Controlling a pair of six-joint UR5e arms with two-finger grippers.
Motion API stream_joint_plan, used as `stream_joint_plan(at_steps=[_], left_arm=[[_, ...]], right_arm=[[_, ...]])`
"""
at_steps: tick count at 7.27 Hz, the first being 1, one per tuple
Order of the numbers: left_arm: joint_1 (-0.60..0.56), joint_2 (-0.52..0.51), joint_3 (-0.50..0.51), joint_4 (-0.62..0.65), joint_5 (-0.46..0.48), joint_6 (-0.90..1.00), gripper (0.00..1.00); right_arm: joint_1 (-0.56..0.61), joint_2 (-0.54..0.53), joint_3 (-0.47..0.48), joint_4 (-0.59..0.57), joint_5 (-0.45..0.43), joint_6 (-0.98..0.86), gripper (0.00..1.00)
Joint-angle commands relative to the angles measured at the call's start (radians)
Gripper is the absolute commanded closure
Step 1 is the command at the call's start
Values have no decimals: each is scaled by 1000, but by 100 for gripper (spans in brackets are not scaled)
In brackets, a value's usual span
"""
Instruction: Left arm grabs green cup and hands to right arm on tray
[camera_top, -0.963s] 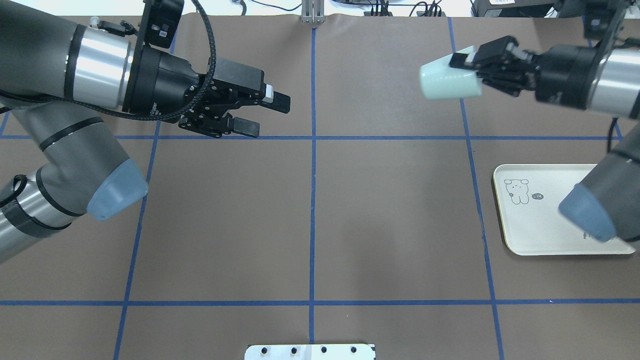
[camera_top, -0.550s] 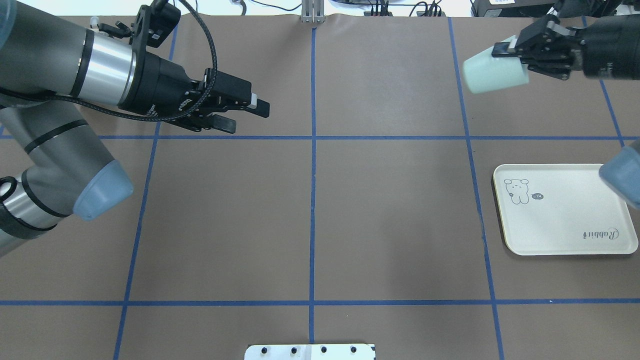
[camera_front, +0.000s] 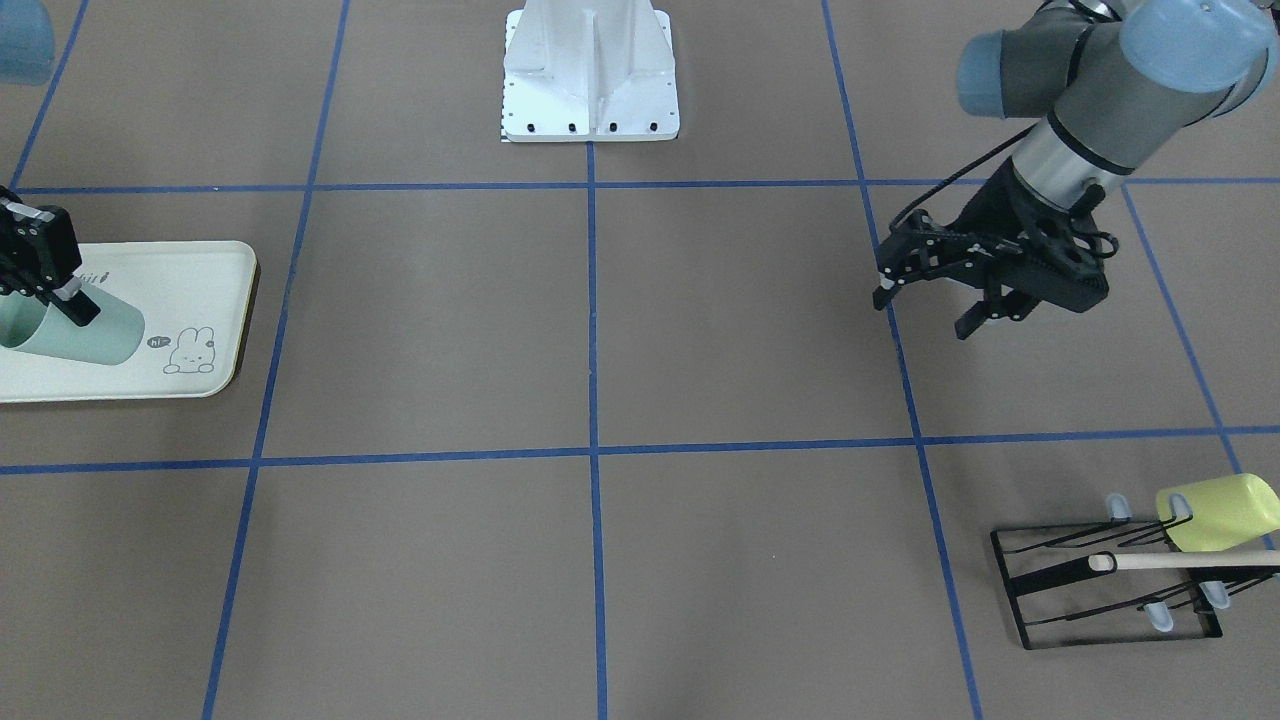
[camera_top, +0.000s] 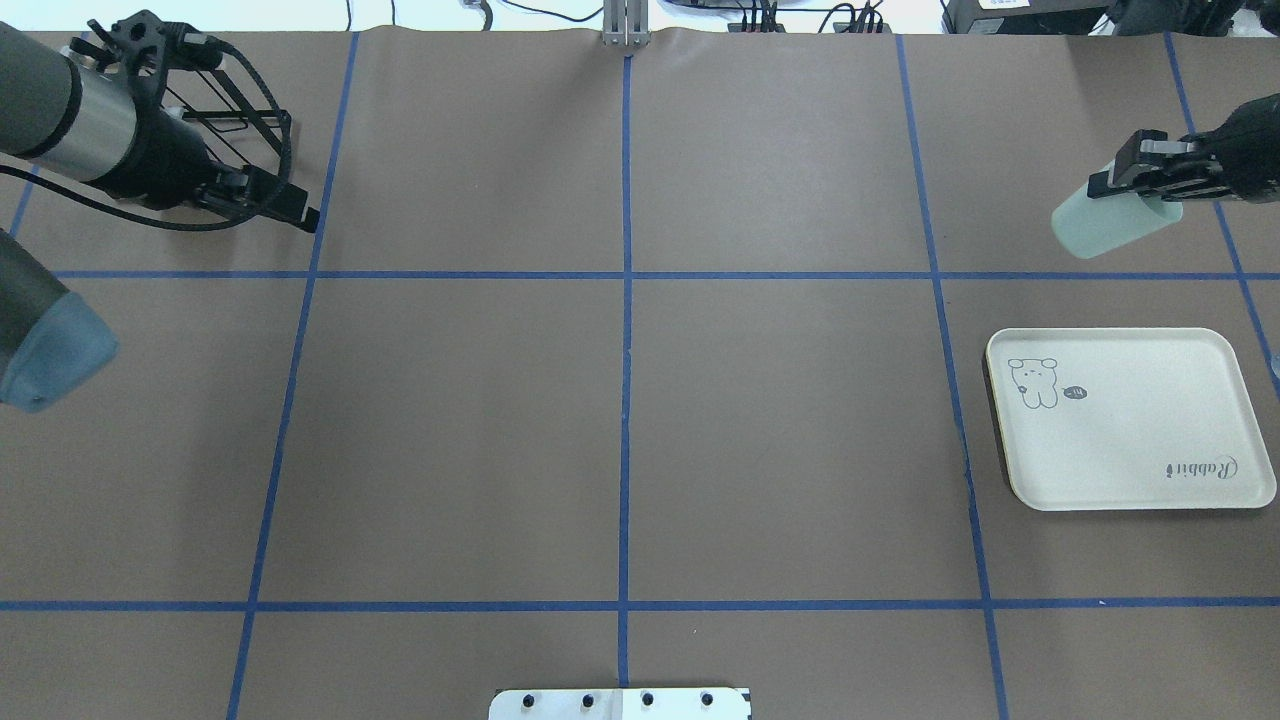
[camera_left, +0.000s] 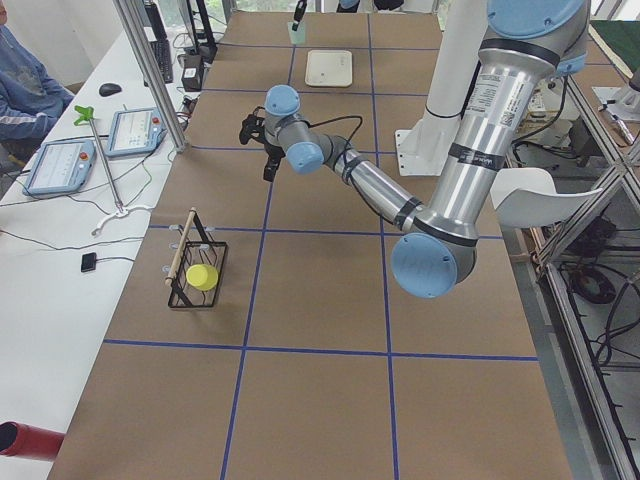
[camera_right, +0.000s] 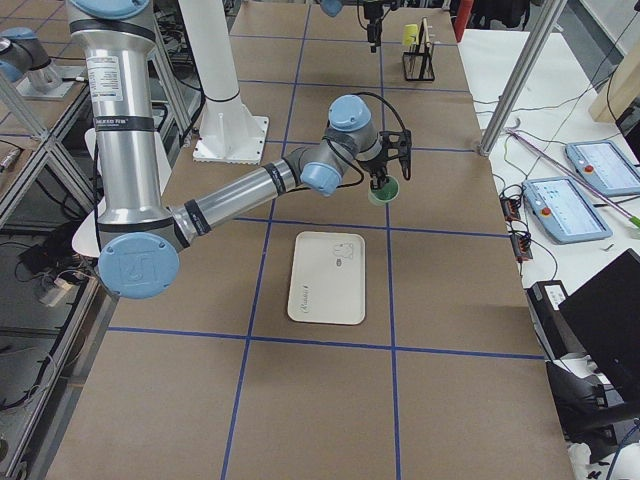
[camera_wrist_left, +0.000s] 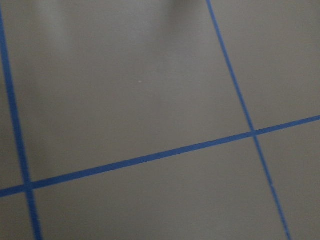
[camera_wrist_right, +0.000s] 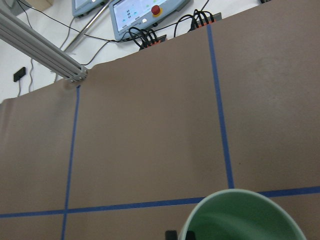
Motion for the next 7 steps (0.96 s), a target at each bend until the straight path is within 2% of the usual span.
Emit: stream_joint_plan(at_steps=[1,3,5,6,7], left_arm=[[-111,121,9,81,6,346,0],[-136,199,6,108,-1,384,0],[-232,299,9,198,-30,382,0],[-267,316,35,229,-33,385,0],[-312,377,23,211,-31,440,0]], right_arm=[[10,-11,2,-181,-7,-249,100],[39,-126,16,-196,-7,-434,100],[30,-186,30,-194,-14,-436,100],[16,-195,30,-193,-42,-436,100],[7,-203,30,-184,-57,-433,100]])
